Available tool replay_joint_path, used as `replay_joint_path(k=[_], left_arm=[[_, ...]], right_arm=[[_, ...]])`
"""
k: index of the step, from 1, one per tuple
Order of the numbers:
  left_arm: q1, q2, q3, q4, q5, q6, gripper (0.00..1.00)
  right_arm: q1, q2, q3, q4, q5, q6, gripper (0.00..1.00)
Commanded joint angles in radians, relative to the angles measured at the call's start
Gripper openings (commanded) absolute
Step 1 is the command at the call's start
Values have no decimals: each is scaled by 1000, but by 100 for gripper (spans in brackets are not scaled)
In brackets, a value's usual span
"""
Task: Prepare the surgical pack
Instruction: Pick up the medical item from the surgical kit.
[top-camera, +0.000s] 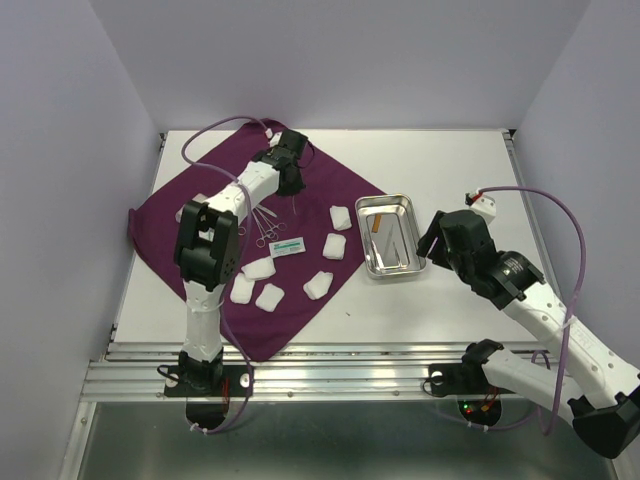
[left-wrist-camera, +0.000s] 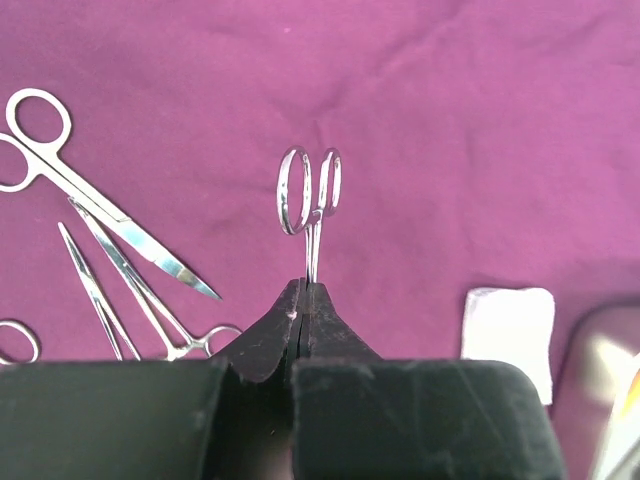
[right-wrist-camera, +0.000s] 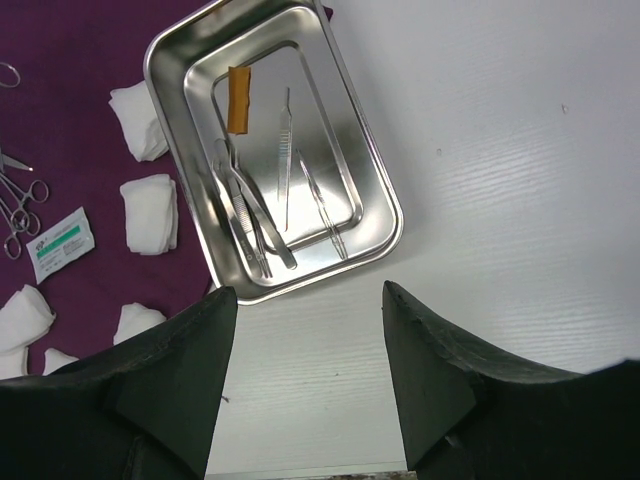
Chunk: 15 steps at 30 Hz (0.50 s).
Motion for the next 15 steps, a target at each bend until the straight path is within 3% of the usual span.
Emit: replay_joint_path(k=[1, 15], left_arm=[[-9, -69, 15, -17, -4, -2, 2], [-29, -108, 27, -16, 4, -1, 0]], right_arm=[[4, -20, 22, 6, 6, 6, 65], [4, -23, 17, 7, 3, 9, 65]])
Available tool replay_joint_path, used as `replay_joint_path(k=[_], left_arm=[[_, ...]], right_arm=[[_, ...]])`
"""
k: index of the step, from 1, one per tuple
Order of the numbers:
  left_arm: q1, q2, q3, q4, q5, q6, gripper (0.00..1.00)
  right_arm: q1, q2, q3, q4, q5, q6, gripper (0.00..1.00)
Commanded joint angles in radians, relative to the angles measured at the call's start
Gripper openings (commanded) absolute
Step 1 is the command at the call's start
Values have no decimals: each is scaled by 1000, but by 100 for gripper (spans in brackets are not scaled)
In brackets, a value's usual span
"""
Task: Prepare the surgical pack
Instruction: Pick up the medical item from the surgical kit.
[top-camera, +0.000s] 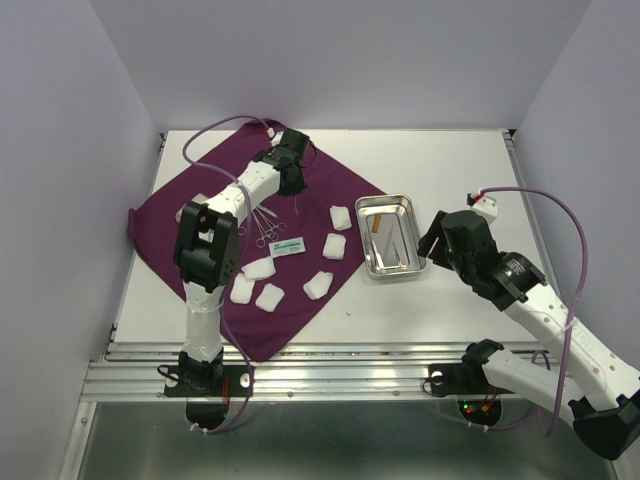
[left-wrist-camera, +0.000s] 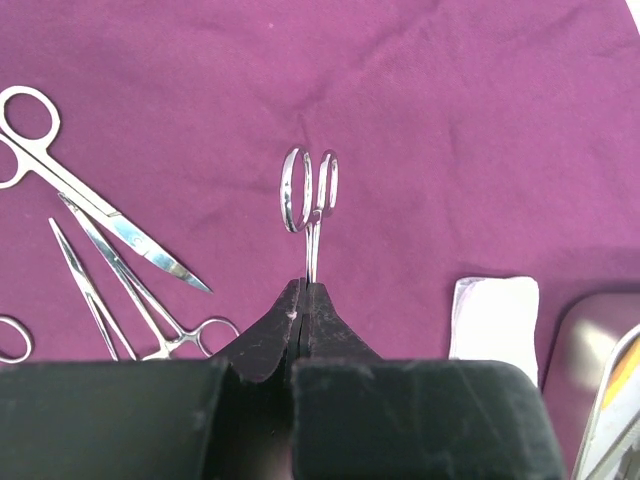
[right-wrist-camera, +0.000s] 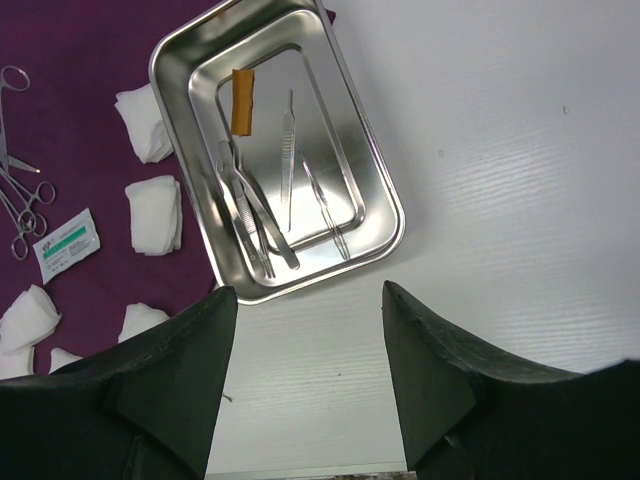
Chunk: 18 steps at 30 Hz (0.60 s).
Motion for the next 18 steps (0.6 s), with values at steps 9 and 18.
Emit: replay_joint_path(k=[9, 18], left_arm=[[-17, -168, 36, -3, 42, -2, 0], [-100, -219, 7, 58, 113, -27, 0]], right_arm=[[4, -8, 13, 11, 5, 4, 65], [4, -6, 10, 20, 3, 1, 65]])
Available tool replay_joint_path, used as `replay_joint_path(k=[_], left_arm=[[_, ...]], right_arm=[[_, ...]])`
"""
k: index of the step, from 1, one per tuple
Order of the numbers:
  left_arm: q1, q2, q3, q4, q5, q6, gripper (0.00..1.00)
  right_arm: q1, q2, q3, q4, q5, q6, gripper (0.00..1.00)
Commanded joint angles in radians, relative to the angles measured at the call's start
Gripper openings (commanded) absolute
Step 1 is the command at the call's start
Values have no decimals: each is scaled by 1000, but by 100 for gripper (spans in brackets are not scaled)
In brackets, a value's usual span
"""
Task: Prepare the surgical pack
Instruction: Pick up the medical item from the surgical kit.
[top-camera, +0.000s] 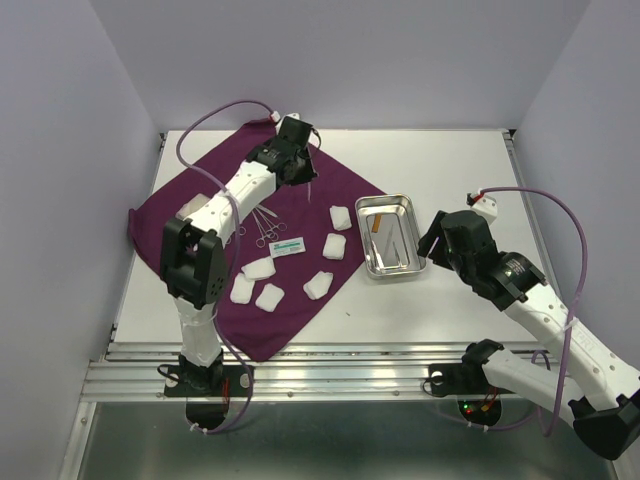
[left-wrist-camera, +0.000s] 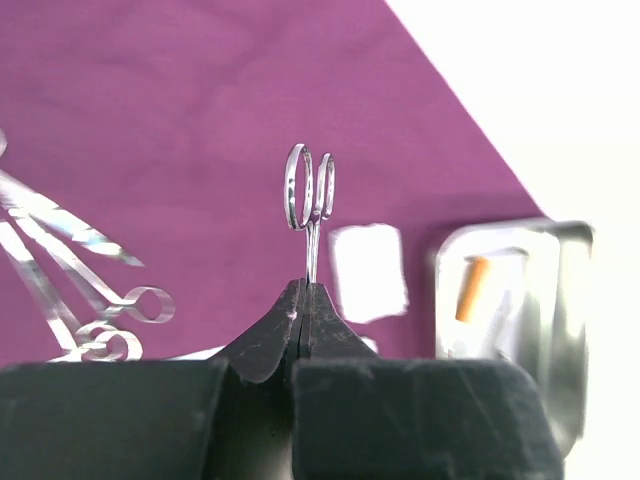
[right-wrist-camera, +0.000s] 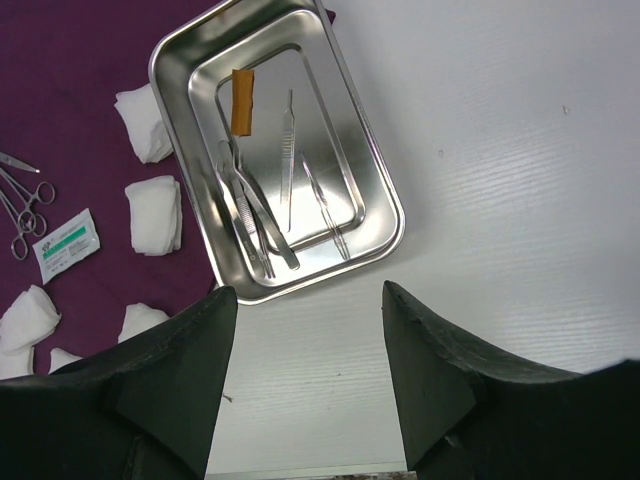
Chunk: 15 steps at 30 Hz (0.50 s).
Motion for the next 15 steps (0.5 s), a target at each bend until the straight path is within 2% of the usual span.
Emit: replay_joint_path(k=[1, 9, 15], left_arm=[[-69, -63, 4, 59, 42, -21, 0], [-196, -14, 2, 154, 87, -64, 0], [-235, 67, 24, 205, 119, -88, 0]], right_arm=[[4, -9, 10, 20, 3, 1, 65], [4, -18, 7, 6, 14, 4, 65], [4, -18, 7, 1, 19, 4, 65]])
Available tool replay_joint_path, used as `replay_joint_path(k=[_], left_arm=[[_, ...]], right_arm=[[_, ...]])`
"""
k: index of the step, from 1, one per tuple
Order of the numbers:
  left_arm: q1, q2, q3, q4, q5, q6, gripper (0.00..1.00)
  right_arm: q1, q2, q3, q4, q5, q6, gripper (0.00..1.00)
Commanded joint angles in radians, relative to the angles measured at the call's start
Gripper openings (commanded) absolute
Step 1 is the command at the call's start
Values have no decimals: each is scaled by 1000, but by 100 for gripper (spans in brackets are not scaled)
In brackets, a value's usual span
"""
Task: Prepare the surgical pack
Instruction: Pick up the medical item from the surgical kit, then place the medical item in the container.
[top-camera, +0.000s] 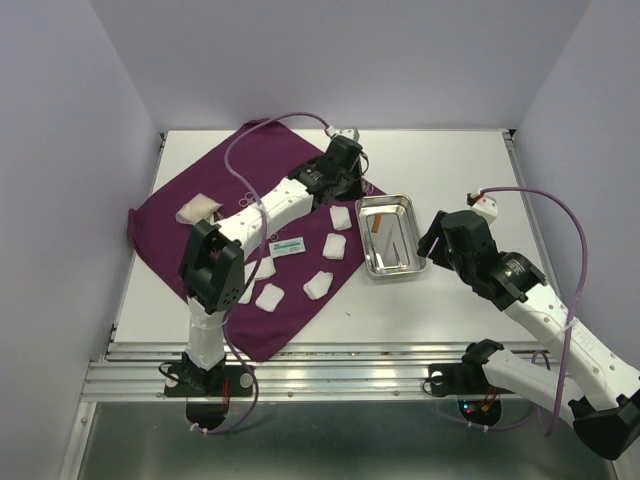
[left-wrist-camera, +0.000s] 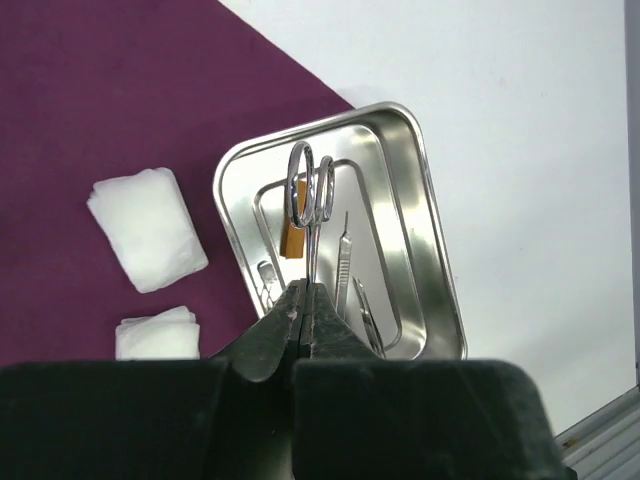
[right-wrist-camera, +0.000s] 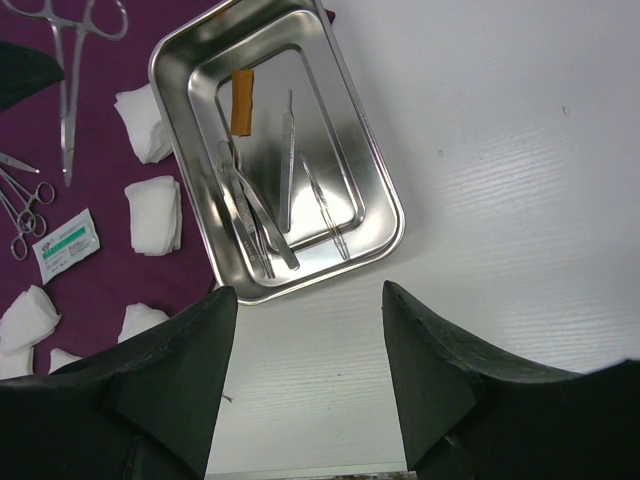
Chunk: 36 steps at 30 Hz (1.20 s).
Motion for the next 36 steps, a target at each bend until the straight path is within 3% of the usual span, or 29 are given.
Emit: replay_joint_path(k=[1, 10, 22, 29, 36], left_arm=[[-15, 53, 35, 64, 38, -30, 0], [-103, 147, 73, 137, 73, -122, 0], [-117, 217, 30, 271, 90, -346, 0], [-118, 277, 73, 265, 137, -355, 0], [-123, 201, 73, 222, 87, -262, 0]], right_arm=[[4, -19, 7, 0, 21, 4, 65], [4, -16, 11, -4, 28, -1, 66], [4, -50, 5, -34, 49, 3, 66], [4, -70, 5, -58, 63, 3, 66], [4, -55, -4, -46, 49, 1, 66]])
